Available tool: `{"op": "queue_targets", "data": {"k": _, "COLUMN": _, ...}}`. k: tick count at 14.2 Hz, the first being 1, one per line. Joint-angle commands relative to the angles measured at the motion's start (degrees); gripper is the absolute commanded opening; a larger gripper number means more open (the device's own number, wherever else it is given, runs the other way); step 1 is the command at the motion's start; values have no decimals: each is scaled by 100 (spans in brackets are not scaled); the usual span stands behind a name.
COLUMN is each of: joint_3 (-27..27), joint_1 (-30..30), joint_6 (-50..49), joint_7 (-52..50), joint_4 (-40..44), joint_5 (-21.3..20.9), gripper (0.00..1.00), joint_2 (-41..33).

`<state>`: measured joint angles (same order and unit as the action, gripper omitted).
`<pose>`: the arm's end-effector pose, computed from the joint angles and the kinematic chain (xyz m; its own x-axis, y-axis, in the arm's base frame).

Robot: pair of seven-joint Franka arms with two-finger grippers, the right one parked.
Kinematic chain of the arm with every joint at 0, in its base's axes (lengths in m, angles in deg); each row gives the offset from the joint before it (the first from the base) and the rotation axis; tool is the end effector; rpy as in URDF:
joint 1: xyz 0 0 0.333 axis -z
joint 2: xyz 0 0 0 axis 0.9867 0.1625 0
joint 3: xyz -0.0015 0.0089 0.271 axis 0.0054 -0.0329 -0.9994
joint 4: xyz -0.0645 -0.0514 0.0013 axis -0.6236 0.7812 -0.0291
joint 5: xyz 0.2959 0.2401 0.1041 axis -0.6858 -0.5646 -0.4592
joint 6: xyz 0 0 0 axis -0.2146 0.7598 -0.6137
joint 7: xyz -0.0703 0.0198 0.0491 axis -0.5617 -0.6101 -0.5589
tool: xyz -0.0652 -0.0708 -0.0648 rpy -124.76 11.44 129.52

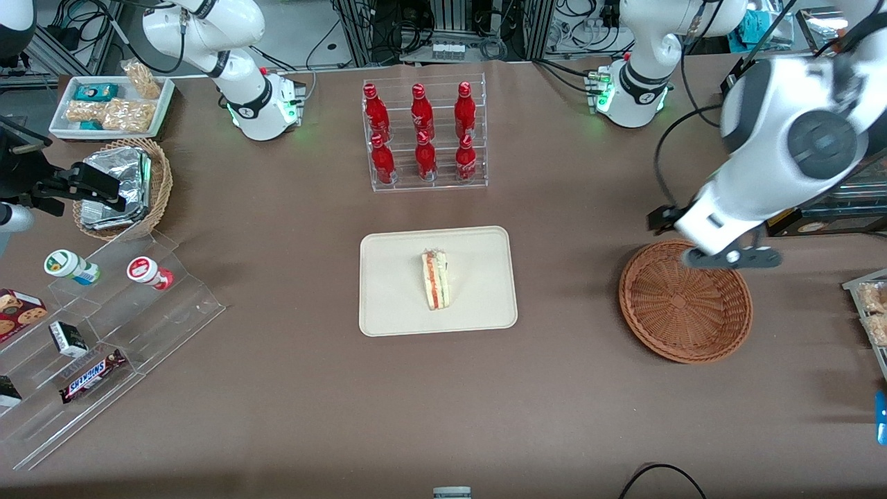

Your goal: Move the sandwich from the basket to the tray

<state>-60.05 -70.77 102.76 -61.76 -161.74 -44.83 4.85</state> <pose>0.5501 -0.0969 0.4643 0.9829 -0.0869 -0.1626 -0.0988 -0.9928 -0.0670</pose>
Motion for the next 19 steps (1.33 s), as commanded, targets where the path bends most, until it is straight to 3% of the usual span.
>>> {"op": "queue_targets", "data": {"k": 1, "joint_3": 69, "joint_1": -397, "joint_6": -448, "joint_7": 679, "joint_4": 69, "joint_5": 2, "gripper": 100, "joint_2": -443}}
{"op": "queue_targets", "data": {"k": 4, "joint_3": 112, "joint_1": -793, "joint_6": -652, "joint_7": 901, "joint_4": 350, "joint_5": 72, "gripper": 100, "joint_2": -619}}
{"op": "queue_targets", "data": {"k": 14, "joint_3": -54, "joint_1": -759, "joint_6": -827, "joint_7": 856, "joint_4": 966, "joint_5": 248, "gripper": 100, "joint_2": -585}}
{"op": "queue_targets", "data": {"k": 19, "joint_3": -169, "joint_1": -680, "joint_6": -871, "joint_7": 821, "joint_4": 1748, "joint_5": 468, "gripper": 100, "joint_2": 93}}
